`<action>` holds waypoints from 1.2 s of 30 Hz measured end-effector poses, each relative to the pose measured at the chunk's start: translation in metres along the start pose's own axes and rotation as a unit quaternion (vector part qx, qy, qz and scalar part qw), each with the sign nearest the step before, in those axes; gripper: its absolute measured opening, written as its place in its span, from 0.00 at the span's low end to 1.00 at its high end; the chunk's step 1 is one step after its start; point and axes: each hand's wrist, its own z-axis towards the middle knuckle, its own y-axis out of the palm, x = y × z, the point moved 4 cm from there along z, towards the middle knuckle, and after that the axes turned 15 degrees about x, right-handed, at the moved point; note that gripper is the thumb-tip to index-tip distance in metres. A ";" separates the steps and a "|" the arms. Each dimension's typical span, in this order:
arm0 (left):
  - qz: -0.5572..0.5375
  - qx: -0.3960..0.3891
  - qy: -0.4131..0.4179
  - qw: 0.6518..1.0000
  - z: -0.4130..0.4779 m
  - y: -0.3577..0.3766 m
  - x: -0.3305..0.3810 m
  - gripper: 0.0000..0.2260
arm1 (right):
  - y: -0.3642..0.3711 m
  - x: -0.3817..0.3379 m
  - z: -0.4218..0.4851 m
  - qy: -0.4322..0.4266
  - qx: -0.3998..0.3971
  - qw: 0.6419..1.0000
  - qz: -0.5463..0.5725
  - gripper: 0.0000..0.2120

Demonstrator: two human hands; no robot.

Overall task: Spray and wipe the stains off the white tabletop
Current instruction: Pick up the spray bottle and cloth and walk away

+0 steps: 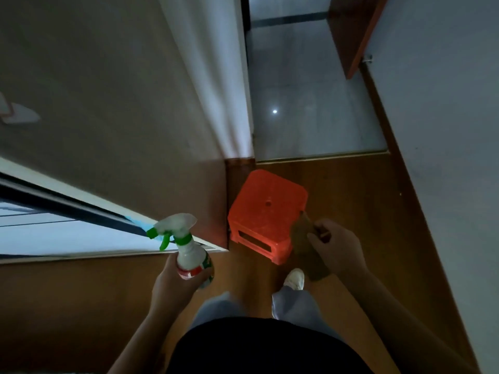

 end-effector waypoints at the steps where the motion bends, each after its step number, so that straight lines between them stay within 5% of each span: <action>1: -0.002 0.006 -0.009 1.000 0.004 0.003 0.005 0.27 | 0.001 -0.005 0.016 -0.009 -0.002 1.000 0.002 0.09; 6: 0.010 -0.009 -0.022 1.000 0.037 0.030 0.032 0.29 | 0.024 -0.017 0.076 -0.031 -0.017 0.999 0.006 0.07; 20: 0.005 -0.143 0.046 0.989 0.156 0.206 0.077 0.27 | 0.158 0.057 0.176 0.105 -0.049 0.992 0.050 0.03; 29: -0.083 -0.085 0.063 0.991 0.246 0.320 0.085 0.34 | 0.245 0.099 0.265 0.249 0.064 0.932 0.256 0.02; 36: -0.057 -0.065 0.103 0.991 0.272 0.366 0.087 0.32 | 0.287 0.159 0.269 0.387 0.073 0.879 0.267 0.04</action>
